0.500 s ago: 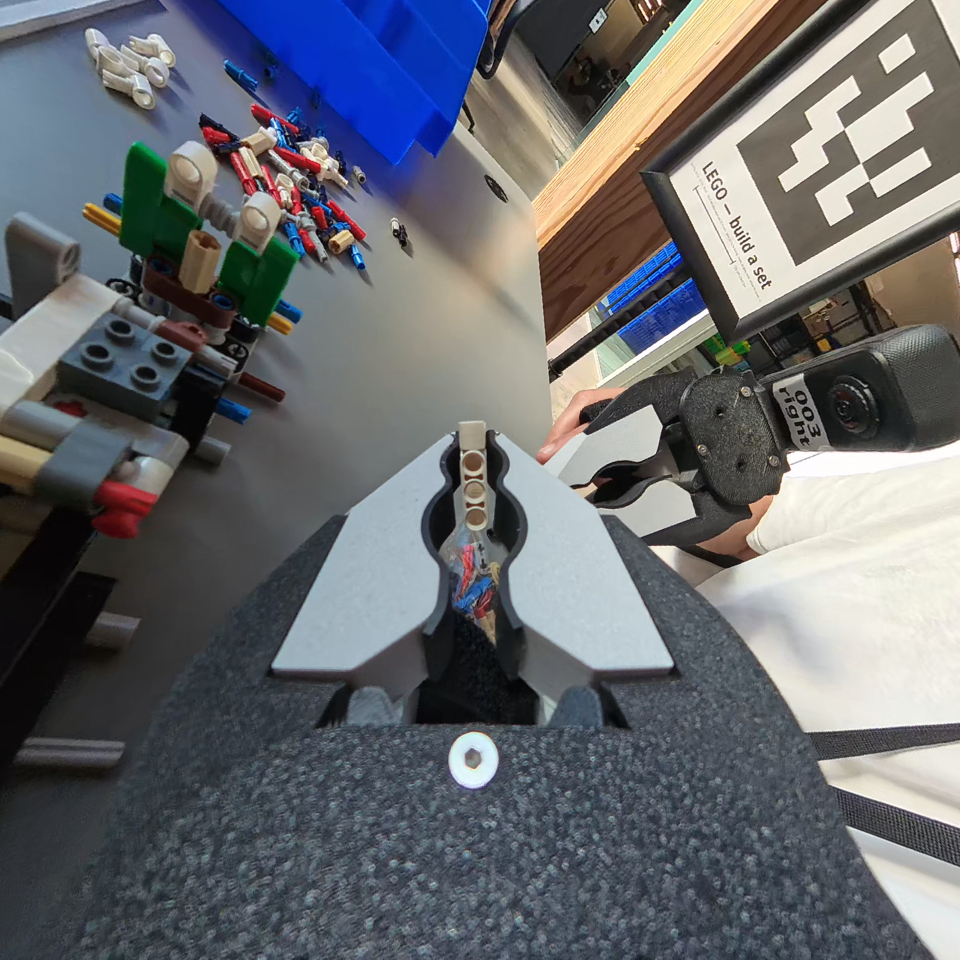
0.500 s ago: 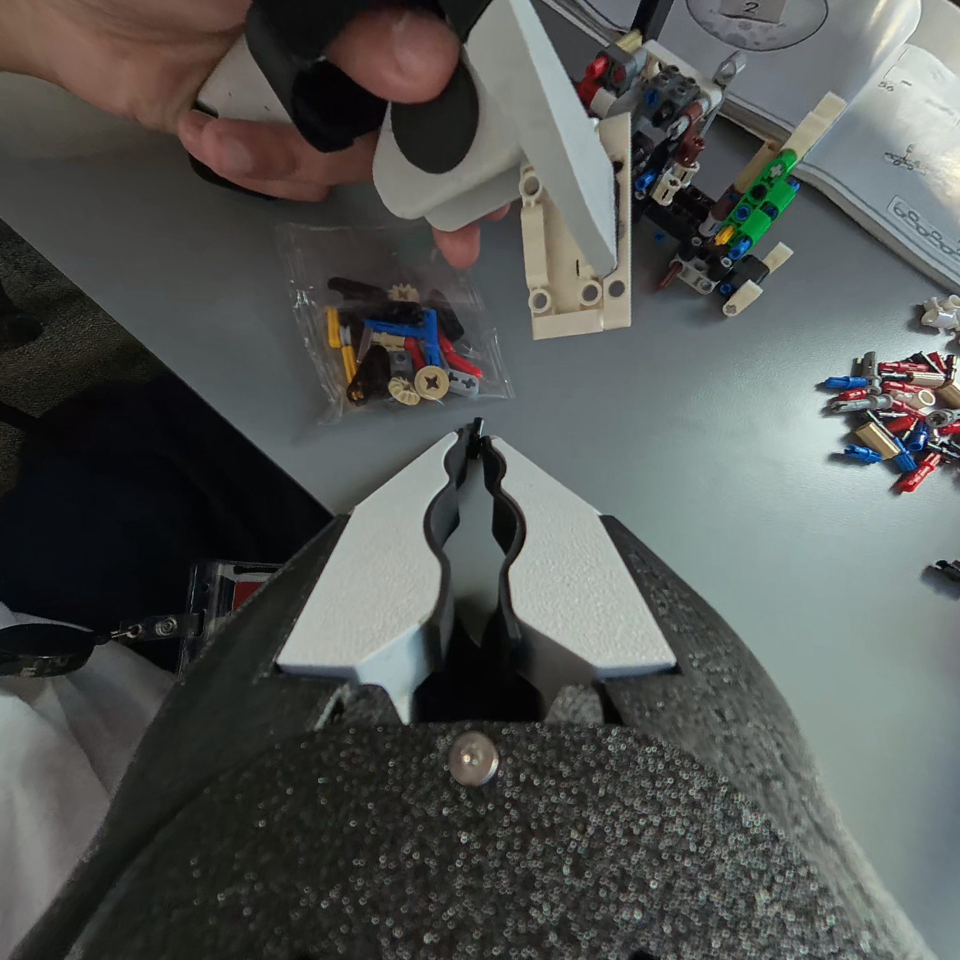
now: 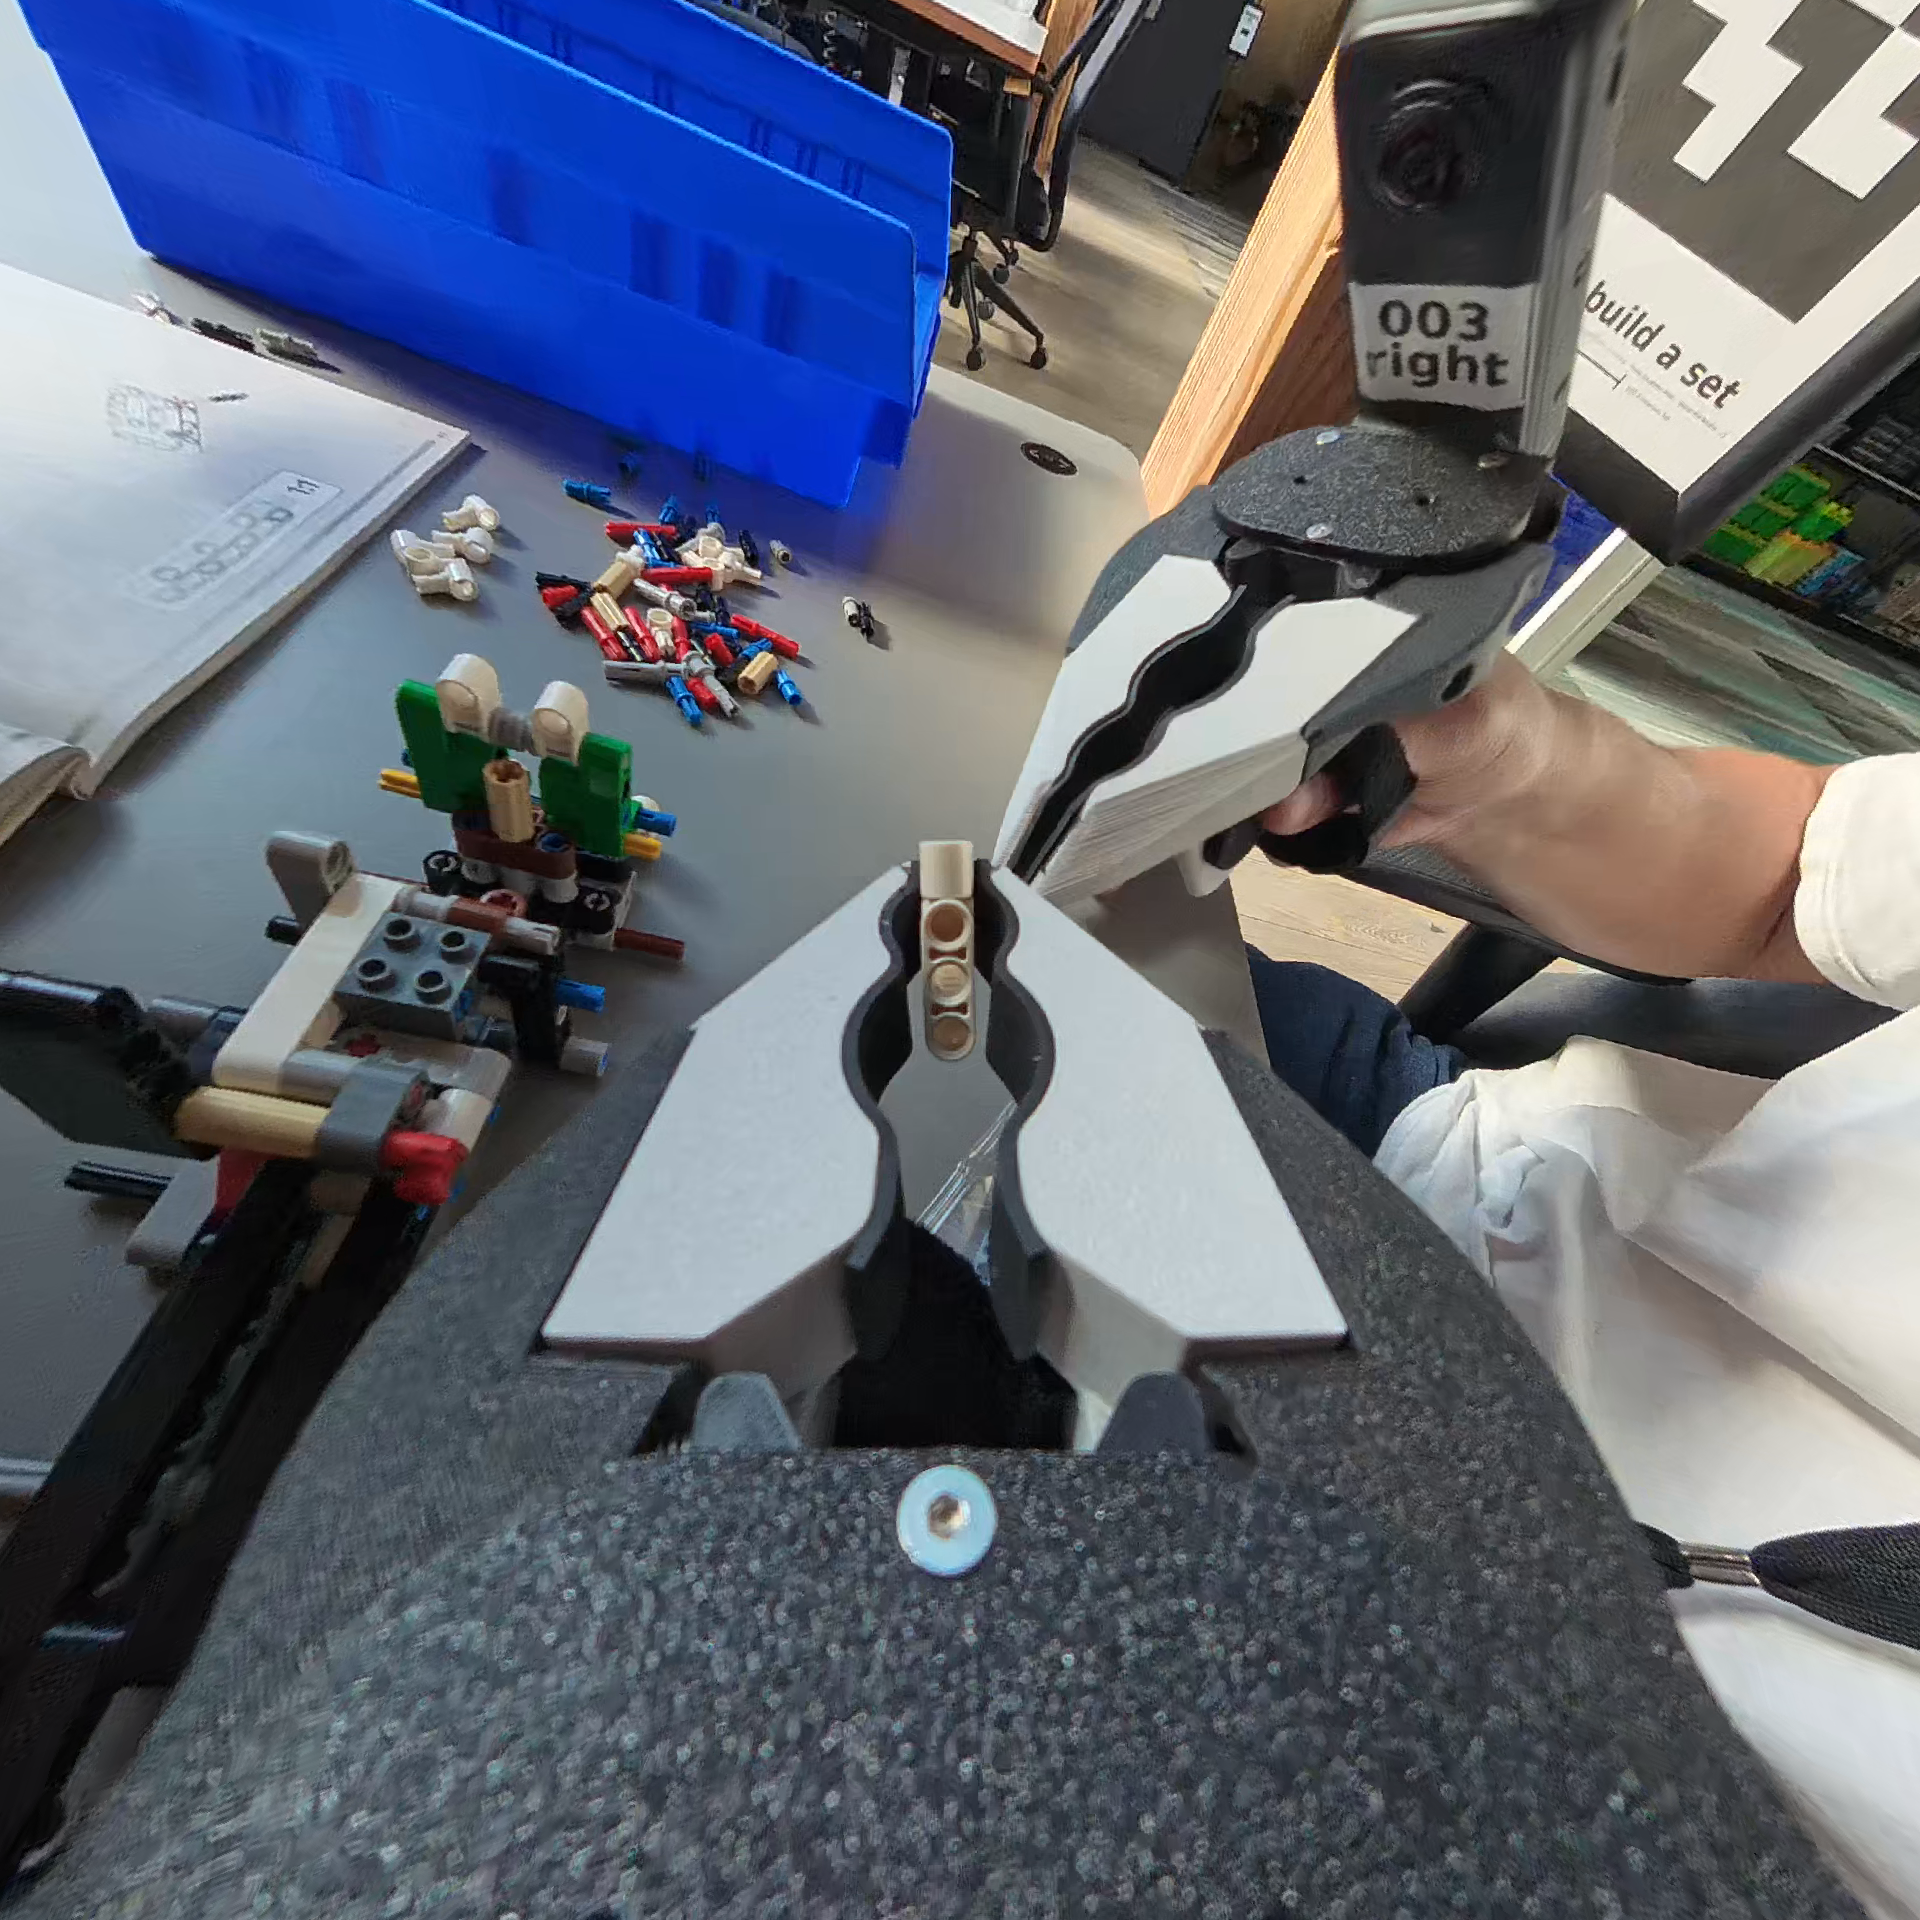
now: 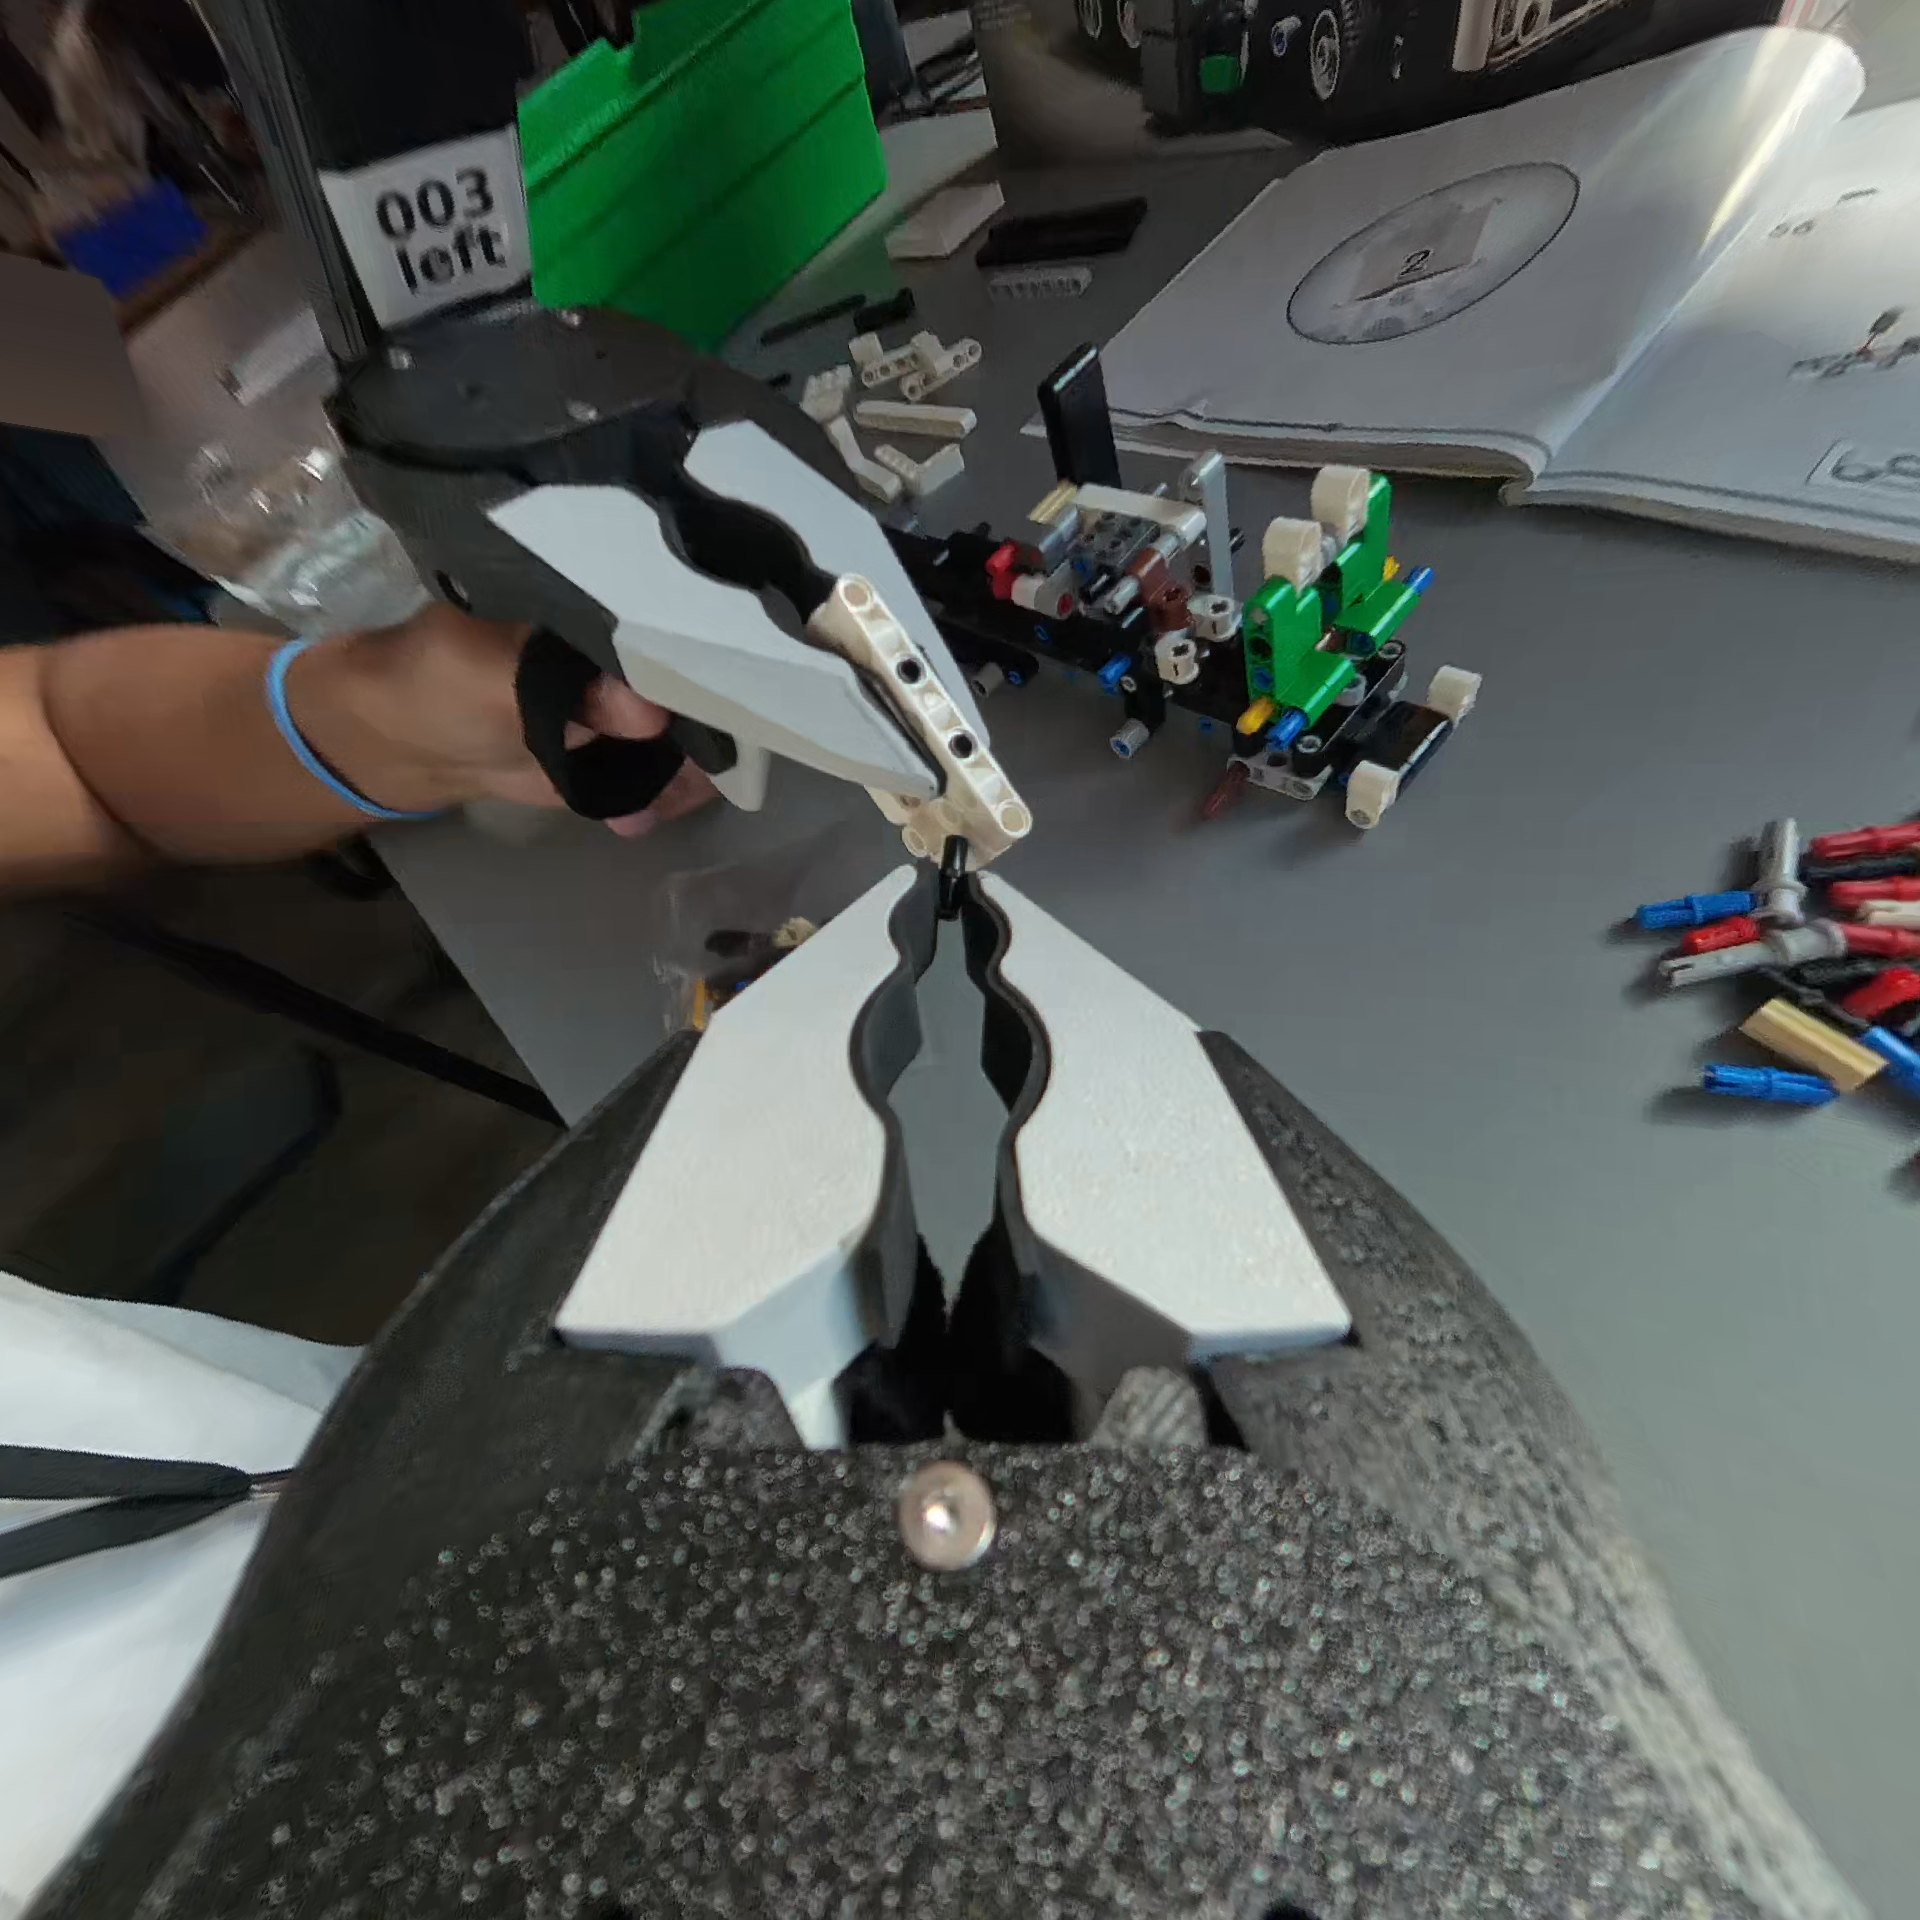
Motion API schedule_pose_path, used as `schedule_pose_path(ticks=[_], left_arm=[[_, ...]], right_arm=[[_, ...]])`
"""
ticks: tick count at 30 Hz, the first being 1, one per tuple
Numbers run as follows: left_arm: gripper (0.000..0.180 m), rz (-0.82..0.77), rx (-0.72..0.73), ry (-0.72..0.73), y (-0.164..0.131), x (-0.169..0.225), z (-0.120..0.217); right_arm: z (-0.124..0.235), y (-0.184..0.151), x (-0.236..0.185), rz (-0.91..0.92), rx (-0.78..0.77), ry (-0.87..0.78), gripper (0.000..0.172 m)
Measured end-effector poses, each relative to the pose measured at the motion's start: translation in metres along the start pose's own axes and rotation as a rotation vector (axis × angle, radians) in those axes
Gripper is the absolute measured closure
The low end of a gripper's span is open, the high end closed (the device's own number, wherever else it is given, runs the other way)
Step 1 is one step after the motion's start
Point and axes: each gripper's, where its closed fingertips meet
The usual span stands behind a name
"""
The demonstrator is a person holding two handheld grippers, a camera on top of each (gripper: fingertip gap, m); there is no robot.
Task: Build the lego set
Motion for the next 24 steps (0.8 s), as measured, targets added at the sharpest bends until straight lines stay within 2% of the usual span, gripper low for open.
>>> schedule_pose_path(ticks=[1, 5, 17, 24], left_arm=[[0.175, -0.006, 0.010, 0.009, 0.001, -0.001, 0.001], [0.175, 0.000, 0.037, 0.048, 0.005, -0.005, 0.003], [0.175, 0.010, 0.016, 0.141, 0.000, -0.014, 0.001], [0.175, -0.059, 0.019, 0.216, 0.001, -0.016, 0.001]], right_arm=[[0.000, 0.005, -0.003, -0.096, 0.030, 0.055, 0.169], [-0.001, 0.014, -0.001, -0.301, 0.102, 0.132, 0.170], [-0.013, 0.008, 0.005, -0.274, 0.071, -0.016, 0.169], [-0.015, 0.009, 0.007, -0.334, 0.086, -0.047, 0.169]])
Point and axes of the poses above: each gripper's, where its closed fingertips meet, z back along the fingers, y out of its top, x = y × z across the jaws
